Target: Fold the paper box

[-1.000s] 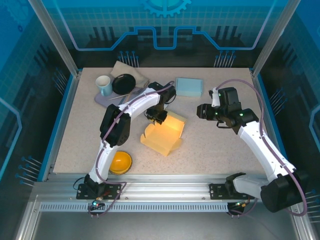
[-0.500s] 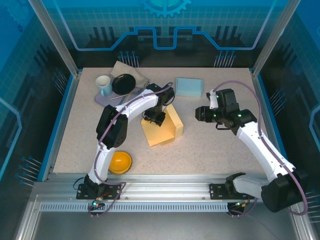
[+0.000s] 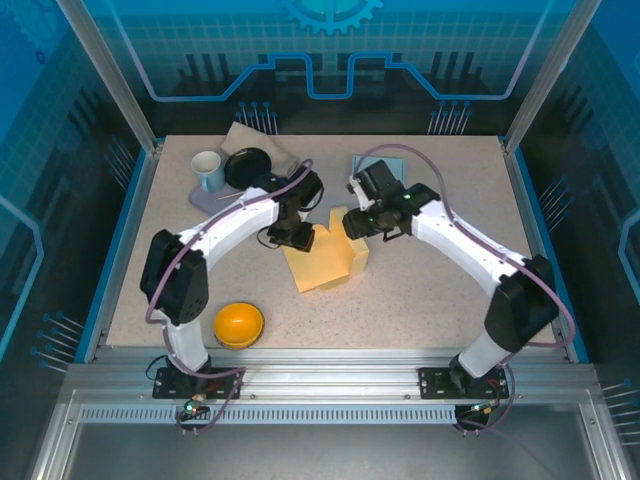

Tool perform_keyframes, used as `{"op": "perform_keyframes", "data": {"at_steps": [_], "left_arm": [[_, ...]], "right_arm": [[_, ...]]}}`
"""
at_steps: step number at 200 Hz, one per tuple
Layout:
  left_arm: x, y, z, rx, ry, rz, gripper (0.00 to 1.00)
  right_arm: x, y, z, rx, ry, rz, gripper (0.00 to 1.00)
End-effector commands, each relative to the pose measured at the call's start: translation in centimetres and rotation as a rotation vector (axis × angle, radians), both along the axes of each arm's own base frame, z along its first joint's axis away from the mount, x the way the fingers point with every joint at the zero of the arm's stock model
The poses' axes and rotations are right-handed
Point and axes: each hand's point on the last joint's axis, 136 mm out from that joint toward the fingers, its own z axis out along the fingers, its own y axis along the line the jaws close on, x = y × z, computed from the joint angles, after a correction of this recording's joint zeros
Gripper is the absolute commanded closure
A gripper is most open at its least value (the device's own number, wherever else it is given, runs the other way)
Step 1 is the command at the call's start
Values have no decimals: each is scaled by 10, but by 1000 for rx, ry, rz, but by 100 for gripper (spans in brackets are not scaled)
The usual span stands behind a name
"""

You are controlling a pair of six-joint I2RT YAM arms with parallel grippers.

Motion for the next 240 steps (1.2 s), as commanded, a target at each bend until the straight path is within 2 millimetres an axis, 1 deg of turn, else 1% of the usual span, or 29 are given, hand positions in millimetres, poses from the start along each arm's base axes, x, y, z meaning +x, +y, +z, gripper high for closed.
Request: {"op": "perform_keyframes", "data": {"at_steps": [1,4,13,15,27,41,56,100,145,178,209,220,240], "left_arm": [[-5,16,-1,-83,-6,121,53],[-6,18,-5,-97,-3,137,53],[-9,21,-7,-144,-7,171,53],[-7,22,-5,-157,-15,180,53],[-12,27,-11,-196,-10,223,53],[-14,31,-15,-226,-15,260,53],[-17,31,-19,-250,-12,279,53],[-16,34,-26,-256,-15,313,52],[-16,34,-26,-262,-21,328,52],[-16,38,-28,-257,-25,347,52],[-16,38,-31,-267,-18,363,52],[-17,38,-33,-268,-15,368,53],[-17,38,-35,-270,-12,376,52]], "right_arm": [[6,-1,-9,-143,15,34,47],[7,0,-12,-156,21,36,47],[11,0,-16,-190,27,37,47],[12,0,-17,-196,28,36,47],[15,-3,-23,-215,36,26,48],[19,-7,-26,-206,51,5,48],[20,-11,-31,-188,76,-5,48],[20,-21,-51,-150,139,-28,49],[18,-26,-66,-68,196,-41,49],[18,-27,-65,-44,195,-53,49],[18,-24,-50,-8,173,-53,49],[19,-22,-49,1,172,-49,49],[19,-20,-53,7,186,-46,49]]}}
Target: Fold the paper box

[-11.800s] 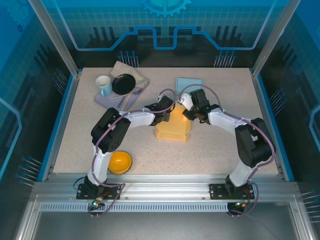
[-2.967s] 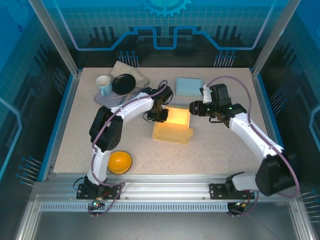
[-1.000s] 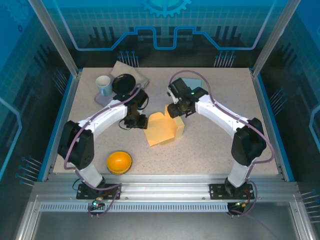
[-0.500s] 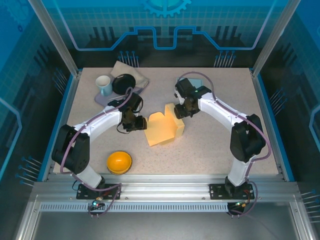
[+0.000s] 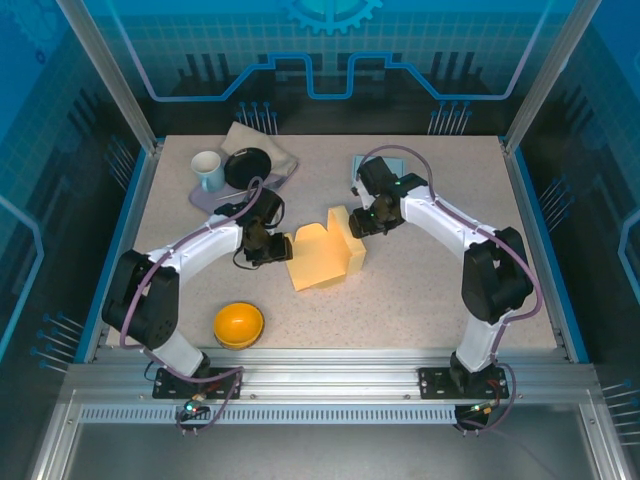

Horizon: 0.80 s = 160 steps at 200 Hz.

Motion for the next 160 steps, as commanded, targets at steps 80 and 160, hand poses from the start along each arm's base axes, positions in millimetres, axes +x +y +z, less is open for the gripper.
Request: {"op": "perform_keyframes", "data": {"at_steps": [80,160], "left_arm": [[-2,6,2,-24,-3,40,53],[0,5,2,-33,-4,49,52]], "right_arm": [[-5,0,30,60,-31,-26,49],[-5,22,14,106,19,11,49]]}}
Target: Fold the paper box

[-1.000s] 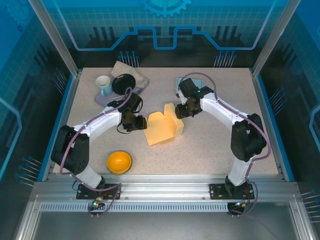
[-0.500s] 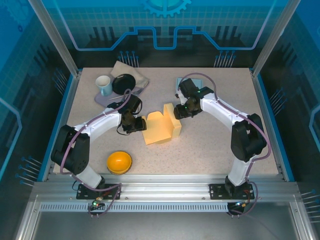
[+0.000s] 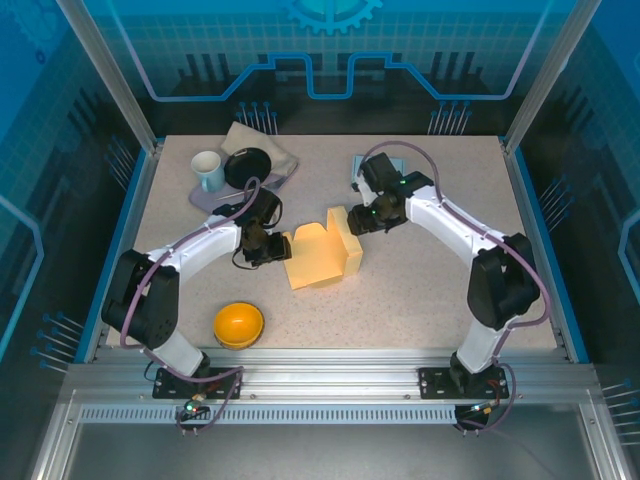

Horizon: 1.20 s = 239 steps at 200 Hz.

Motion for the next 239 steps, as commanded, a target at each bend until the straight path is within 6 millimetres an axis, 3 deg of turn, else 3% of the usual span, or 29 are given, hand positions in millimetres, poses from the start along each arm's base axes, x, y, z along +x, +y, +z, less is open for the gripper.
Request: {"op": "perform_keyframes", "data": {"at_steps": [1,32,54,167,197,239], "left_arm": [[-3,2,4,-20,-6,14,52],[-3,1,2,-28,-1,19,52],[-4,0,-1,-33,3,23,51],[-6,-10,-15,-98,29,53,50],[2,-22,1,-195,-20,93,47],[15,-44,32,-325,-113,112,44]], "right_arm": [[-1,15,-7,41,36,13,49],[-1,25,-18,47,57,28,49],[0,21,-29,24,70,14,49],[-1,-41,-61,24,115,-144,50],[-3,-50,-61,41,115,-172,50],[-4,-44,-60,86,119,-180,50]]}}
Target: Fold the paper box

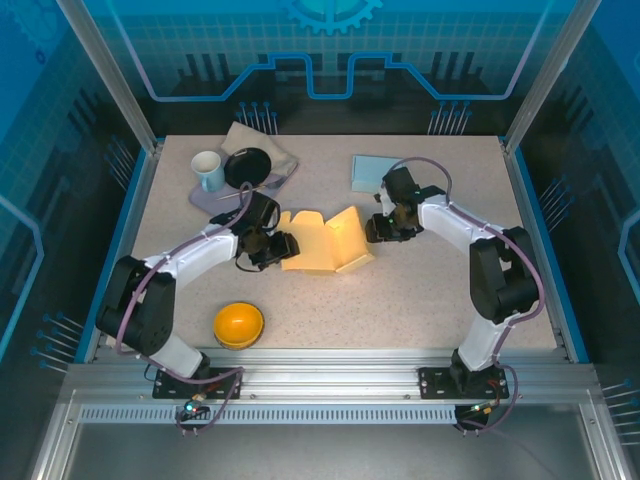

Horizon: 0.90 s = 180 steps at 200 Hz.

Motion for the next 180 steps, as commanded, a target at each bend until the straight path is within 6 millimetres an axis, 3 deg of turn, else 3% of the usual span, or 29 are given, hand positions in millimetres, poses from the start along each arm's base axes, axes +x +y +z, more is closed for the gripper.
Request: {"op": "perform_keyframes", "data": {"at_steps": [1,37,58,67,85,100,148,180], "left_arm": [[8,-20,22,-122,-56,15,44],[9,-30,8,-115,-14,-8,51],[11,-28,10,-99,-25,-3,57],[13,-26,14,-88,-37,-3,65],[18,-24,24,-63,-65,-16,90],[23,-22,32,-25,-80,-30,100],[32,-9,74,242,-145,-266,100],[30,11,94,626,-188,-511,100]], "right_arm": [[-7,4,2,37,17,-13,50],[-10,14,-1,71,27,-7,50],[-12,14,-3,65,30,-9,50],[-13,13,-3,63,30,-8,50],[-13,13,-2,59,26,-7,50],[-12,10,0,48,20,-12,50],[-6,-10,25,-13,-53,-36,50],[1,-30,72,-43,-212,-89,49]]}}
